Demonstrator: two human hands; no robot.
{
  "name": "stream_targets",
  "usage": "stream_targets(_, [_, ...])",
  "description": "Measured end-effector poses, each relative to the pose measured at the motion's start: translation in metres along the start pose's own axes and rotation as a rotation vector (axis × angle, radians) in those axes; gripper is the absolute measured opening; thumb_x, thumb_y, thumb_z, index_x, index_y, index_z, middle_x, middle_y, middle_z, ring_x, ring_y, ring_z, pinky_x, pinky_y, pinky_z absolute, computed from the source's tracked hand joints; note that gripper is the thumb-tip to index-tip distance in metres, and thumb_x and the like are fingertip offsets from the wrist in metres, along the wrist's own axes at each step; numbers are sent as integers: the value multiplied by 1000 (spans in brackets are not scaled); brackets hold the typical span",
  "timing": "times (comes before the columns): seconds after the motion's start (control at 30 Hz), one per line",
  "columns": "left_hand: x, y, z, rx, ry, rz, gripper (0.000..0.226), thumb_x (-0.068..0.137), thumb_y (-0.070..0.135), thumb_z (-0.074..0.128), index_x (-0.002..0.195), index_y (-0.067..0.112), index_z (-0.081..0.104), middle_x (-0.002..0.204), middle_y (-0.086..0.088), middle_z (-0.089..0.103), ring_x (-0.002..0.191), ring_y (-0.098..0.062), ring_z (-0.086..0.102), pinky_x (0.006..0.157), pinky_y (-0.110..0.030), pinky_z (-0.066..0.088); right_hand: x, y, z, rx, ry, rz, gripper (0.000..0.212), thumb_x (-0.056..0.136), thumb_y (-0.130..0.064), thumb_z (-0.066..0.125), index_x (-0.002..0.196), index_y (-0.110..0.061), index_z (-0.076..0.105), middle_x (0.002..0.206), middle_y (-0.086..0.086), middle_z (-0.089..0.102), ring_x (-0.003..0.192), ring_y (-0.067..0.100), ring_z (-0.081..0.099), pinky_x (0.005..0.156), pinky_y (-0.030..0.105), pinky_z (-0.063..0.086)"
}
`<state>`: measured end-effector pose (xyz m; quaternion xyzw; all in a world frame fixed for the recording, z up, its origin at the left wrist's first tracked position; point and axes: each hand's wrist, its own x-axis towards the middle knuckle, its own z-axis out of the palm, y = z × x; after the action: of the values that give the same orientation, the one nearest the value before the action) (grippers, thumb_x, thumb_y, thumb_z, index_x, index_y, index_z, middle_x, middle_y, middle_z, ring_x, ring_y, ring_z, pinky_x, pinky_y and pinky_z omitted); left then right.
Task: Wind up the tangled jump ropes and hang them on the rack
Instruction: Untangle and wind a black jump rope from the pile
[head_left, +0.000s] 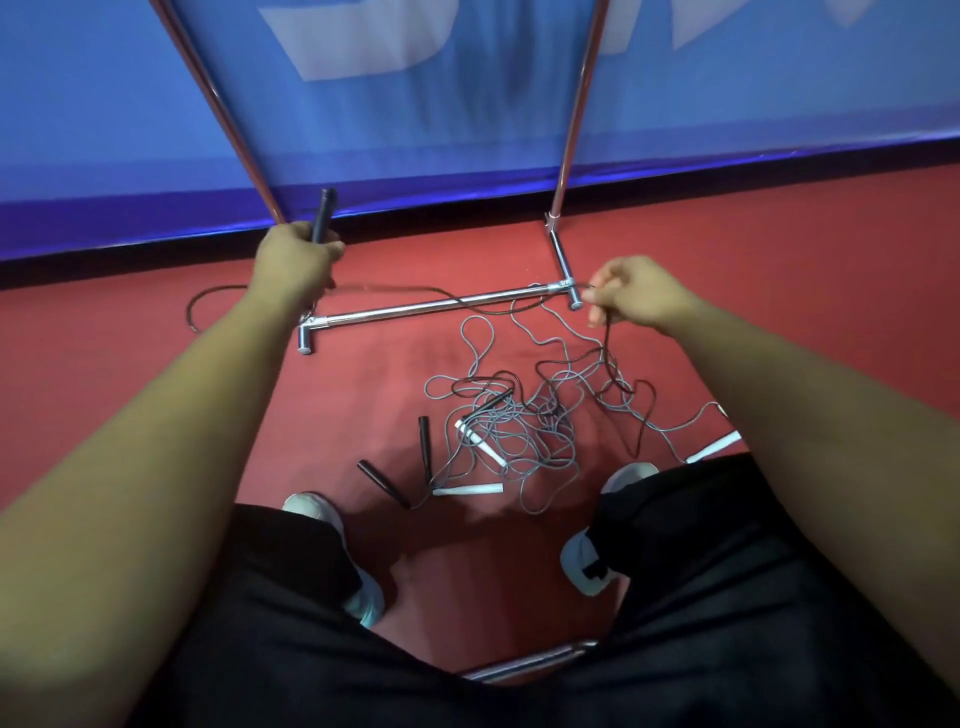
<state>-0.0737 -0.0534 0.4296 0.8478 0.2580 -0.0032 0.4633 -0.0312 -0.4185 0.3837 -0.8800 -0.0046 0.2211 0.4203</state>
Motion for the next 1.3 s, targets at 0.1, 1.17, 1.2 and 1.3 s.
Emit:
stream_targets(0.1, [-6,14,9,-49,-29,75,11,95,14,62,102,19,68,64,-5,55,33,-2,46,35,-17,32,-8,-56,11,29,-48,-167,14,91,-2,66,82,-6,57,53,6,60,40,7,57,45,21,47])
stream_targets(1.17, [-8,29,3,-49,-8,199,12,97,14,62,107,13,66,74,-8,64,40,-1,51,46,-19,40,-23,-126,16,-30,-151,-416,14,93,-16,68,89,-4,73,44,1,50,49,21,59,50,17,44])
stream_targets(1.2, [-16,36,8,-158,-121,203,13,98,12,60,110,12,65,77,-6,68,40,-2,51,42,-16,37,-28,-134,21,-31,-163,-442,13,93,-17,69,90,-5,74,44,1,50,48,20,57,48,16,41])
stream_targets(1.3, [-36,48,20,-410,-514,211,20,101,14,53,115,3,63,88,-2,75,42,-9,43,39,-18,27,-39,-150,33,-11,-150,-502,14,91,-18,71,91,-5,75,50,10,55,44,14,55,47,18,39])
